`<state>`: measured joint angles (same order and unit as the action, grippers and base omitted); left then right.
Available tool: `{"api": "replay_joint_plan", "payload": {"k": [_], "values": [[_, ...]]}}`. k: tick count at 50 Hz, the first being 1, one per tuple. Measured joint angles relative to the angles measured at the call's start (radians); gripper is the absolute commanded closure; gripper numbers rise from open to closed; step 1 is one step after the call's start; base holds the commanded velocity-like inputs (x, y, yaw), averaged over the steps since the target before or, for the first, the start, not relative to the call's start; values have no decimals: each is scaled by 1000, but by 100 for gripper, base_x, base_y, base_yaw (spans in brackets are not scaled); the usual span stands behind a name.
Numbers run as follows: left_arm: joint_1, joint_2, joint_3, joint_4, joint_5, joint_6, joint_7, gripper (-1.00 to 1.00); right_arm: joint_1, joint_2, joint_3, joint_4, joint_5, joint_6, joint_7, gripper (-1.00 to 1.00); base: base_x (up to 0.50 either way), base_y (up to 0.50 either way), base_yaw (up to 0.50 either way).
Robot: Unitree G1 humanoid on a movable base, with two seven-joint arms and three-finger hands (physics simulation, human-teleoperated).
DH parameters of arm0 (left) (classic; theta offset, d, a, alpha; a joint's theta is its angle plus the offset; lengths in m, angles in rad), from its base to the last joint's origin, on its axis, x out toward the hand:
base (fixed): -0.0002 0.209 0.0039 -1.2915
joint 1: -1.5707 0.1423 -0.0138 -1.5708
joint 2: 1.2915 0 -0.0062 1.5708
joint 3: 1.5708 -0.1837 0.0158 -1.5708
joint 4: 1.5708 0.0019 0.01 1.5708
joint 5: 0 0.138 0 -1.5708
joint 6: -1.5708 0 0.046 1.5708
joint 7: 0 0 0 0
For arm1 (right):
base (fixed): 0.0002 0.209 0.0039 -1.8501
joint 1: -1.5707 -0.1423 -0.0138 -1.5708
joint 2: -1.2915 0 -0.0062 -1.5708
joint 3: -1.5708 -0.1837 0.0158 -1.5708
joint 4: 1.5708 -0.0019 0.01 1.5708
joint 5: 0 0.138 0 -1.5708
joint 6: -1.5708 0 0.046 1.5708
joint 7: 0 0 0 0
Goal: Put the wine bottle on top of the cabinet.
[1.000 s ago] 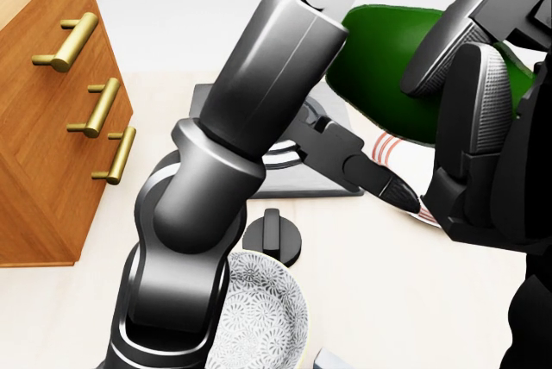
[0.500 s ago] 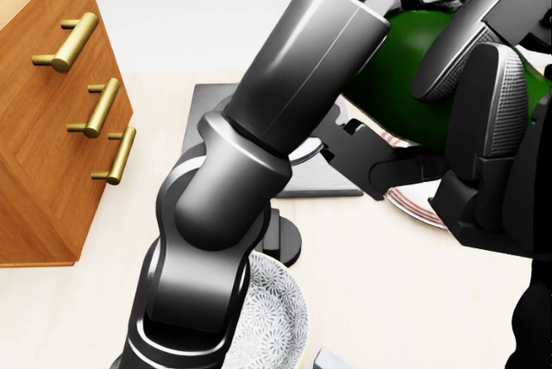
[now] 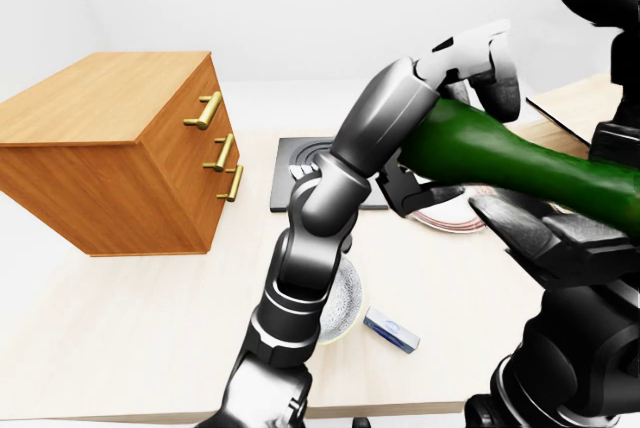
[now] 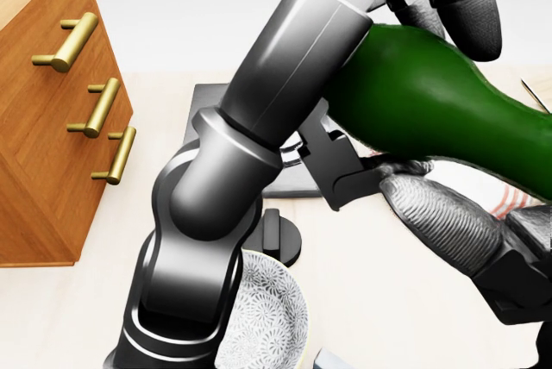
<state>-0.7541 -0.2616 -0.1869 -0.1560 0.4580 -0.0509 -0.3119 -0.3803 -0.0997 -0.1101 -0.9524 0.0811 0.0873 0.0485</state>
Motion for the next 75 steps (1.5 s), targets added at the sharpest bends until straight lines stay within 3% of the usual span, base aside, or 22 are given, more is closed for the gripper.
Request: {"api": "replay_joint_plan", "payload": {"k": [5, 10, 15, 19, 25, 30, 45, 56, 64, 75], "values": [[-6, 18, 15, 8, -13, 0, 10, 100, -32, -46, -77, -67, 65, 0, -18, -100, 0, 0, 0], [-7, 40, 30, 14, -33, -2, 17, 100, -36, -177, -205, -95, 268, 0, -103, -100, 0, 0, 0], [-11, 66, 48, 20, -57, -3, 25, 100, 80, -347, -387, -95, 531, 0, -207, -100, 0, 0, 0], [-13, 86, 61, 17, -78, 2, 30, 100, 204, -391, -512, -95, 607, 0, -190, -100, 0, 0, 0], [-45, 124, 89, -20, -114, 57, 30, 100, 336, -329, -640, -95, 566, 0, -54, -100, 0, 0, 0], [-124, 179, 131, -60, -158, 138, 35, 100, 402, -241, -685, -95, 471, 0, 72, -100, 0, 0, 0], [-450, 492, 300, 8, -461, 138, 142, 100, 501, -41, -672, -73, 233, 0, 298, -100, 0, 0, 0], [-651, 735, 370, 269, -594, 138, 194, 100, 537, 30, -626, -23, 138, 0, 354, -100, 0, 0, 0], [-738, 845, 393, 532, -604, 113, 218, 100, 552, 57, -586, 14, 88, 0, 365, -100, 0, 0, 0], [-777, 947, 421, 792, -645, 115, 214, 100, 572, 79, -566, 69, 63, 0, 374, -100, 0, 0, 0]]}}
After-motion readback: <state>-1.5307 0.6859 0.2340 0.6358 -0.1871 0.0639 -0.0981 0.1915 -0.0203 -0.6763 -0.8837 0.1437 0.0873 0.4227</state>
